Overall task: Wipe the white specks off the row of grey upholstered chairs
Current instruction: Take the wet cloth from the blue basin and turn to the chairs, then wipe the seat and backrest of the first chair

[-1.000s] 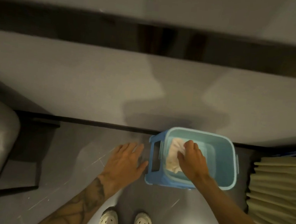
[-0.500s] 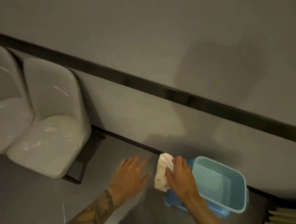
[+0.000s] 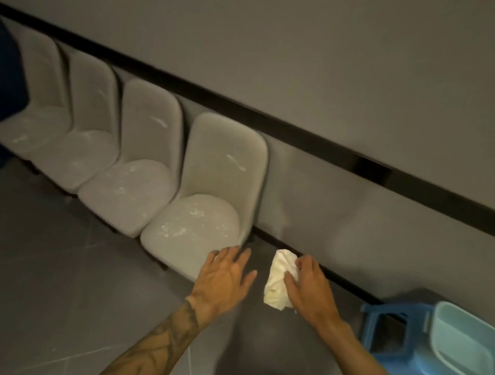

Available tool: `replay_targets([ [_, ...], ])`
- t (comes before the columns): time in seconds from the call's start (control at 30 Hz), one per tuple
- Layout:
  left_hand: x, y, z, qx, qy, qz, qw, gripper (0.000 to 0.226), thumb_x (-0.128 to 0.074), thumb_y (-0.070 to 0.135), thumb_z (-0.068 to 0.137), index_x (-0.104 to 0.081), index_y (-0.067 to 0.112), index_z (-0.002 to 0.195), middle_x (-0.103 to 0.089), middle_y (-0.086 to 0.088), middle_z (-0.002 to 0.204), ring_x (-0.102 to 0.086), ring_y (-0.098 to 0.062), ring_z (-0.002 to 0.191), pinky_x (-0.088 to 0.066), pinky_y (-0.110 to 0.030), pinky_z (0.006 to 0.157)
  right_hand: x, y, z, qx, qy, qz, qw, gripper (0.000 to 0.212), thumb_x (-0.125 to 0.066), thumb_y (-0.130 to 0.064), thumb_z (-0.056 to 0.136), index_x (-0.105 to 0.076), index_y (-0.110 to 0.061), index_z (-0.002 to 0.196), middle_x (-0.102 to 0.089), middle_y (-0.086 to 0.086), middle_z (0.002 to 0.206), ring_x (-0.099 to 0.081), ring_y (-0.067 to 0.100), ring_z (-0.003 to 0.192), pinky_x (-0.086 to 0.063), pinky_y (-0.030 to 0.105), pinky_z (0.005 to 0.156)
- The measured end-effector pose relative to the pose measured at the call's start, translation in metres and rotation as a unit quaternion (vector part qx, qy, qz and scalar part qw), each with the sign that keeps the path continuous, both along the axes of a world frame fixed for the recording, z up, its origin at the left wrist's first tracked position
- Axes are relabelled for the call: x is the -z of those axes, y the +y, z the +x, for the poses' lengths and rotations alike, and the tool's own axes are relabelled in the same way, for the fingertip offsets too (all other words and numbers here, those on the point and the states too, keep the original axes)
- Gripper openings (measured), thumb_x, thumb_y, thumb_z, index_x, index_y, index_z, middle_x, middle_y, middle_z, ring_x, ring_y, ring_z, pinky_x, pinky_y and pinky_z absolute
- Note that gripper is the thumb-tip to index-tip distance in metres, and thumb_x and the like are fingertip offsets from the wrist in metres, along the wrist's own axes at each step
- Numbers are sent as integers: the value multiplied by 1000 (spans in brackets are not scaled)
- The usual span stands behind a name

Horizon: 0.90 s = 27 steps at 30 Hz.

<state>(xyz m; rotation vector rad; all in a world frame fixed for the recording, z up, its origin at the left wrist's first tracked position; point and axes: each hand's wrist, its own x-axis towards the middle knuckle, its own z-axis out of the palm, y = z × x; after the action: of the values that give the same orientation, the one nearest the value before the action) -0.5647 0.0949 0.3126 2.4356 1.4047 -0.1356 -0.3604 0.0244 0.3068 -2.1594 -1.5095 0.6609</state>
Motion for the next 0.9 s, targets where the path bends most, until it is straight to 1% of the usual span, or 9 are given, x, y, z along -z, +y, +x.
replay_targets([
  [0.13, -1, 49, -68, -15, 8, 12, 1000, 63, -31, 53, 108, -25, 25, 164, -30, -3, 168, -29, -20, 153, -15, -35, 125, -2, 51, -66, -14, 4, 0, 1000, 26, -58, -28, 94, -47, -13, 112, -53, 5, 115, -56, 24, 102, -52, 41, 85],
  [0.2, 2, 77, -95, -20, 11, 12, 1000, 64, -33, 53, 108, -25, 25, 164, -30, -3, 169, -29, -21, 153, -15, -36, 125, 3, 80, -92, -13, 11, 4, 1000, 27, -59, -28, 94, -47, -13, 113, -54, 5, 115, -56, 25, 102, -52, 42, 84],
  [0.27, 6, 108, -119, -20, 10, 9, 1000, 64, -33, 54, 108, -25, 25, 164, -30, -4, 169, -29, -22, 153, -15, -37, 126, 11, 111, -115, -12, 19, 14, 1000, 27, -59, -29, 94, -46, -14, 112, -54, 5, 115, -56, 25, 102, -52, 40, 83],
  [0.37, 17, 157, -148, -27, 16, 1, 1000, 63, -34, 54, 107, -27, 26, 164, -32, -4, 168, -30, -22, 153, -14, -37, 126, 26, 159, -141, -10, 19, 18, 1000, 26, -59, -31, 95, -46, -15, 110, -54, 5, 112, -56, 23, 99, -50, 34, 78],
  [0.43, 26, 190, -165, -23, 17, -11, 1000, 64, -35, 55, 107, -28, 25, 163, -33, -4, 168, -30, -22, 153, -14, -38, 126, 37, 188, -153, 9, 21, 11, 1000, 25, -59, -30, 95, -46, -14, 110, -54, 7, 112, -56, 25, 99, -49, 34, 77],
  [0.63, 45, 277, -196, 13, 31, -10, 999, 63, -35, 55, 107, -31, 25, 163, -36, -4, 167, -33, -20, 152, -18, -37, 125, 59, 251, -175, 71, 14, -6, 997, 28, -58, -29, 96, -47, -9, 113, -55, 11, 115, -56, 29, 101, -47, 35, 79],
  [0.73, 62, 312, -208, 40, 29, -23, 999, 64, -36, 55, 107, -32, 24, 163, -36, -4, 166, -33, -22, 152, -19, -38, 125, 71, 268, -183, 110, 13, -14, 994, 27, -58, -28, 96, -47, -10, 113, -54, 10, 116, -56, 28, 101, -49, 36, 82],
  [0.8, 79, 334, -216, 62, 27, -39, 997, 64, -35, 55, 107, -31, 23, 163, -36, -4, 166, -33, -22, 153, -20, -39, 126, 84, 277, -190, 146, 14, -29, 989, 27, -58, -28, 96, -47, -10, 114, -53, 10, 116, -56, 26, 100, -49, 34, 82],
  [0.9, 110, 363, -227, 101, 36, -63, 992, 65, -32, 57, 108, -27, 25, 164, -32, -3, 169, -29, -22, 155, -19, -39, 128, 112, 284, -202, 198, 20, -45, 979, 28, -59, -26, 96, -47, -10, 114, -53, 11, 116, -54, 23, 95, -44, 29, 79],
])
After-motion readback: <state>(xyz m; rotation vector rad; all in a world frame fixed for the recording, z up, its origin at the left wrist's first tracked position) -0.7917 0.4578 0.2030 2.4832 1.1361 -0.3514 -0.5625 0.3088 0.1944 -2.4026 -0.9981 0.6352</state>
